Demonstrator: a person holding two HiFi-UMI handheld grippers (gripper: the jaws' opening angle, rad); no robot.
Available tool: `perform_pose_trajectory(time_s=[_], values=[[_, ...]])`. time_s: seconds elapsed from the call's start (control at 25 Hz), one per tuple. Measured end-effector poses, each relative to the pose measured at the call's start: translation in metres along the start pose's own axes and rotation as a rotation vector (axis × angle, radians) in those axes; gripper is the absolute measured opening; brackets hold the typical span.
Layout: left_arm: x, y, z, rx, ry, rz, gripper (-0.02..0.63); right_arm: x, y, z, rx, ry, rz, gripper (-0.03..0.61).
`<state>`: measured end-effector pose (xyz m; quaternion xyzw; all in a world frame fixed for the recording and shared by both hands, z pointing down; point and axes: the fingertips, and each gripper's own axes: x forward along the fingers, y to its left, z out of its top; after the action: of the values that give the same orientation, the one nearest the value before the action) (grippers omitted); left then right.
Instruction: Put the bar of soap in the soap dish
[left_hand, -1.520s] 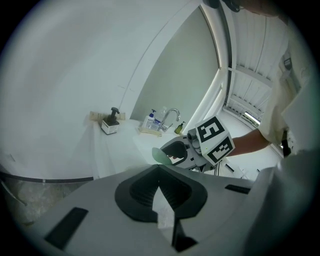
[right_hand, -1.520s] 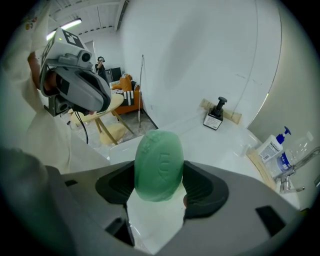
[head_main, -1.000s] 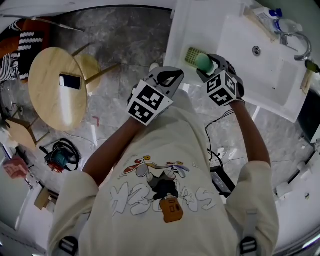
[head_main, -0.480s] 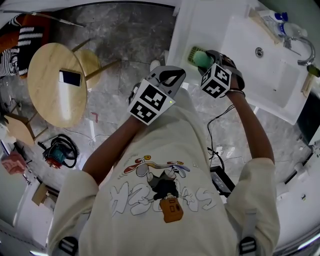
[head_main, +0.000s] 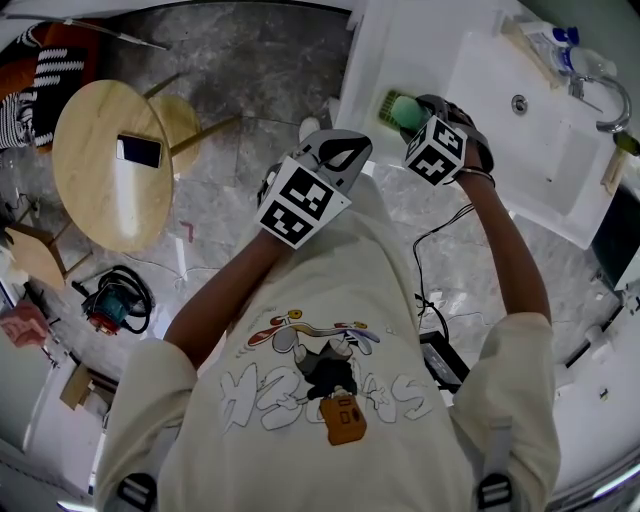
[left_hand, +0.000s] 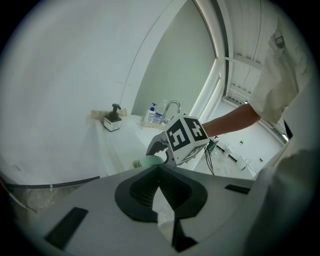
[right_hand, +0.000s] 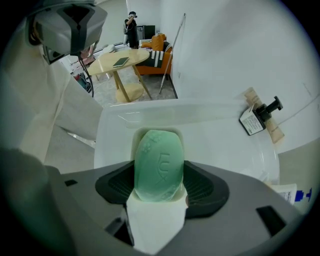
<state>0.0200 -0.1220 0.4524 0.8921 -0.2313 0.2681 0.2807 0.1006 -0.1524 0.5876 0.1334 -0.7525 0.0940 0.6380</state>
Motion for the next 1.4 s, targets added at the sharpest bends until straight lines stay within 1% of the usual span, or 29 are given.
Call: perform_pose_trajectory(time_s=[0.16, 0.32, 0.48, 0.56, 0.76, 0.92, 1.08, 1.32, 1.4], values=[[-0.003, 0.000, -0.002, 0.001, -0.003, 0.002, 0.008, 0.003, 0.000, -0.002, 0.019, 0.003, 0.020, 0.288], [-0.007, 0.000, -0.003, -0.001, -0.008, 0.005, 0.008, -0.001, 0.005, 0.001, 0.039, -0.019, 0.053, 0.288], [-0.011, -0.001, -0.002, 0.004, -0.018, 0.006, 0.008, -0.005, 0.006, 0.001, 0.051, -0.021, 0.043, 0.288], [-0.013, -0.002, -0.002, 0.010, -0.021, 0.003, 0.008, -0.009, 0.007, 0.004, 0.086, -0.034, 0.038, 0.288], [-0.019, -0.007, -0.003, 0.029, -0.025, -0.006, 0.008, -0.025, 0.002, 0.011, 0.164, -0.086, -0.010, 0.288], [-0.023, -0.010, -0.003, 0.046, -0.028, -0.012, 0.008, -0.038, 0.001, 0.012, 0.229, -0.130, -0.018, 0.288], [-0.028, -0.011, -0.001, 0.058, -0.033, -0.009, 0.008, -0.051, 0.002, 0.018, 0.287, -0.198, -0.034, 0.287], [-0.038, -0.008, 0.008, 0.083, -0.058, 0.001, 0.008, -0.075, 0.009, 0.030, 0.398, -0.298, 0.001, 0.287], [-0.041, -0.006, 0.010, 0.087, -0.059, 0.002, 0.008, -0.085, 0.011, 0.036, 0.429, -0.335, 0.007, 0.268]])
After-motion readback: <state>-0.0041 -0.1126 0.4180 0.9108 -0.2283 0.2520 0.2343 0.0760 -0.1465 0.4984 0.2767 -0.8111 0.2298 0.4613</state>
